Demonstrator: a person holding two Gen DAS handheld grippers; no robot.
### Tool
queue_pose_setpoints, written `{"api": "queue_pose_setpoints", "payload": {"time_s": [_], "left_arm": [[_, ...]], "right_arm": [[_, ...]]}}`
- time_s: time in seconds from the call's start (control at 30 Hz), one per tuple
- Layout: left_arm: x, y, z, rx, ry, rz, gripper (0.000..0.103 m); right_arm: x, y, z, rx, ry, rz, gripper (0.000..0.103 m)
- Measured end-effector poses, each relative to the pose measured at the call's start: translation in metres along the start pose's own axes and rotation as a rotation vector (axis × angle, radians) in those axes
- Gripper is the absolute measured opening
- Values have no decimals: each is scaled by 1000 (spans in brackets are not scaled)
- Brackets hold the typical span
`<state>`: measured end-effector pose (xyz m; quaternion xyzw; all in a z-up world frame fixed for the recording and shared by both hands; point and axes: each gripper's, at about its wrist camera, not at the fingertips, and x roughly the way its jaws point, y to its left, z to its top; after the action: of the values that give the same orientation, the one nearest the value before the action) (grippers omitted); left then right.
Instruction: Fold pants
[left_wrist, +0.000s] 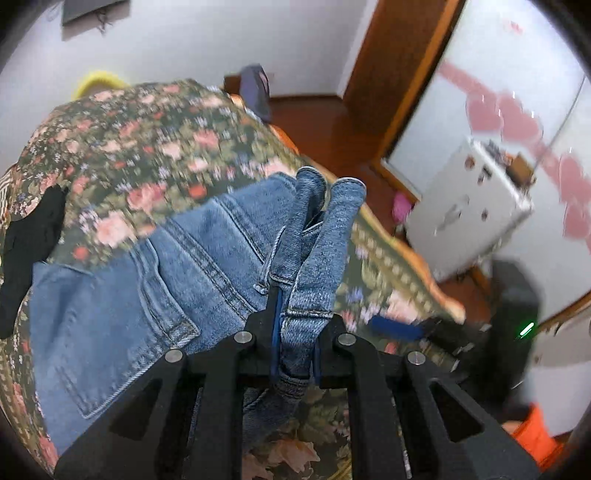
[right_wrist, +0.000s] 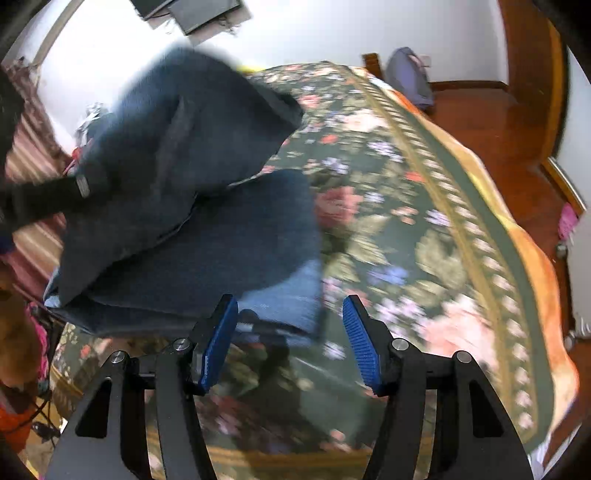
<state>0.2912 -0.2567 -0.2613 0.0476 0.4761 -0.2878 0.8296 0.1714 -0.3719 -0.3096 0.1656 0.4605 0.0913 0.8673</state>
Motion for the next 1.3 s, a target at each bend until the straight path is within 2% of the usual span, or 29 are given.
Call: {"api": "queue_pose_setpoints", "payload": {"time_s": [0.1, 0.27, 0.33, 0.37, 0.4, 0.47, 0.53, 0.6, 0.67, 0.77, 0.87, 0.93, 1.03, 1.13, 1.3], "left_arm": [[11, -10, -12, 40, 53, 32, 13], [20, -20, -10, 75, 98, 90, 19], [21, -14, -7, 47, 126, 49, 34], [21, -10, -6, 11, 144, 2, 56], [17, -6, -4, -27, 142, -20, 70], [1, 2, -2, -79, 76, -30, 73], [-12, 7, 4, -75, 57, -25, 73], [-29, 24, 12, -93, 10, 13, 73], [-46, 48, 21, -100, -44, 102, 73], [-56, 85, 33, -88, -76, 247, 74], [-48, 134, 41, -67, -41, 390, 74], [-33, 162, 43, -65, 9, 428, 74], [-8, 194, 40, -71, 89, 439, 74], [24, 219, 27, -51, 183, 443, 76], [16, 239, -5, -73, 145, 351, 77]], "right_arm": [[-6, -12, -5, 28, 4, -16, 55], [-13, -17, -11, 48, -4, -15, 55], [-14, -13, -13, 45, -3, -10, 55], [-14, -11, -13, 44, -1, -8, 55], [-14, -9, -14, 41, 2, -4, 55], [-12, -5, -14, 36, 5, 1, 55], [-10, -1, -13, 27, 7, 9, 55], [-8, 5, -12, 15, 12, 23, 55], [-6, 10, -11, 5, 18, 35, 56], [-1, 22, -11, -13, 33, 65, 56], [6, 37, -13, -39, 59, 103, 56], [11, 47, -13, -53, 71, 117, 55], [21, 59, -11, -71, 90, 136, 55], [32, 64, -6, -75, 102, 119, 56], [46, 54, 12, -57, 109, 92, 57]]}}
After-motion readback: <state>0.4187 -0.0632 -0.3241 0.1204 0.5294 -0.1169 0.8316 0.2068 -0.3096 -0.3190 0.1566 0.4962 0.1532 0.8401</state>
